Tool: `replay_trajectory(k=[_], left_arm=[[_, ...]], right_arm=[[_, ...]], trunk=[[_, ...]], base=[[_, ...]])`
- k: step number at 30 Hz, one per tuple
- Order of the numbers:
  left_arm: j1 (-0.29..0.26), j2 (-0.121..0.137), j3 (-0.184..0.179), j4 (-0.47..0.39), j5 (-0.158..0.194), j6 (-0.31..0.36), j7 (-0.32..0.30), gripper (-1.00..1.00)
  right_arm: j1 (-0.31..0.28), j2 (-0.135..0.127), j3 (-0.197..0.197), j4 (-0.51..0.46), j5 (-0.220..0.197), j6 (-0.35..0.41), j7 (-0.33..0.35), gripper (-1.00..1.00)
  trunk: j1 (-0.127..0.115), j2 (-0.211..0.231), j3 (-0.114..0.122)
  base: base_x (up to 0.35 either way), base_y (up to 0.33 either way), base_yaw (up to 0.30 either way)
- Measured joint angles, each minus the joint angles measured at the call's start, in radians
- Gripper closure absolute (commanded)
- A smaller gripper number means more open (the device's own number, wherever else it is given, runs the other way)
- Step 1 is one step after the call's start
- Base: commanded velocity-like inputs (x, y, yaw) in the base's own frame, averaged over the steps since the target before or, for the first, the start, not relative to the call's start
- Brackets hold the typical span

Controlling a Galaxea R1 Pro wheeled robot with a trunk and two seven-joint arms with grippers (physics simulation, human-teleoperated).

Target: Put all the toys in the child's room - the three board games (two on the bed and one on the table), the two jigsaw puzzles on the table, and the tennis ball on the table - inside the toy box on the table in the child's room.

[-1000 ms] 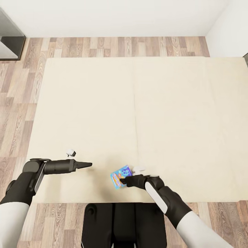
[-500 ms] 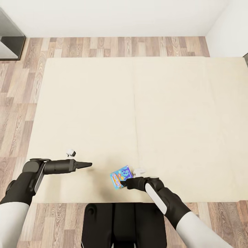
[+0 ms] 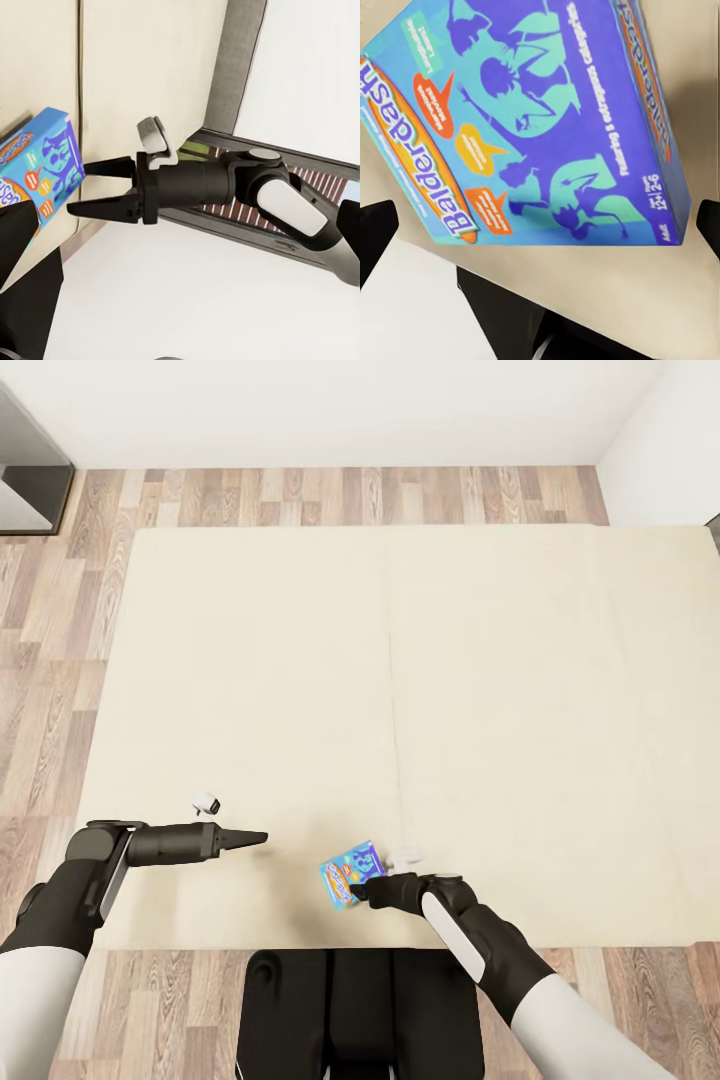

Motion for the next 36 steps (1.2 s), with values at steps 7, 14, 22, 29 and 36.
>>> replay_trajectory(k=[7,14,22,29,36], left_arm=[[0.0,0.001,0.0,0.0,0.0,0.0,0.0,-1.0],[0.0,0.0,-0.001,0.001,0.0,0.0,0.0,-1.0],[0.0,-0.001,-0.001,0.002,0.0,0.0,0.0,-1.0],[0.0,-0.001,-0.001,0.002,0.0,0.0,0.0,-1.0],[0.0,-0.001,-0.001,0.002,0.0,0.0,0.0,-1.0]], right_arm=[[0.0,0.003,0.001,-0.003,0.002,-0.008,-0.006,-1.0],[0.0,-0.001,0.0,-0.008,0.002,-0.011,-0.007,-1.0],[0.0,-0.003,-0.01,-0.012,0.002,-0.012,-0.008,-1.0],[0.0,-0.001,-0.013,-0.013,0.004,-0.012,-0.009,-1.0],[0.001,-0.002,-0.014,-0.011,0.004,-0.038,-0.009,-1.0]], trunk=[[0.0,0.0,0.0],[0.0,0.0,0.0],[0.0,0.0,0.0],[0.0,0.0,0.0],[0.0,0.0,0.0]], base=[[0.0,0.0,0.0],[0.0,0.0,0.0],[0.0,0.0,0.0],[0.0,0.0,0.0],[0.0,0.0,0.0]])
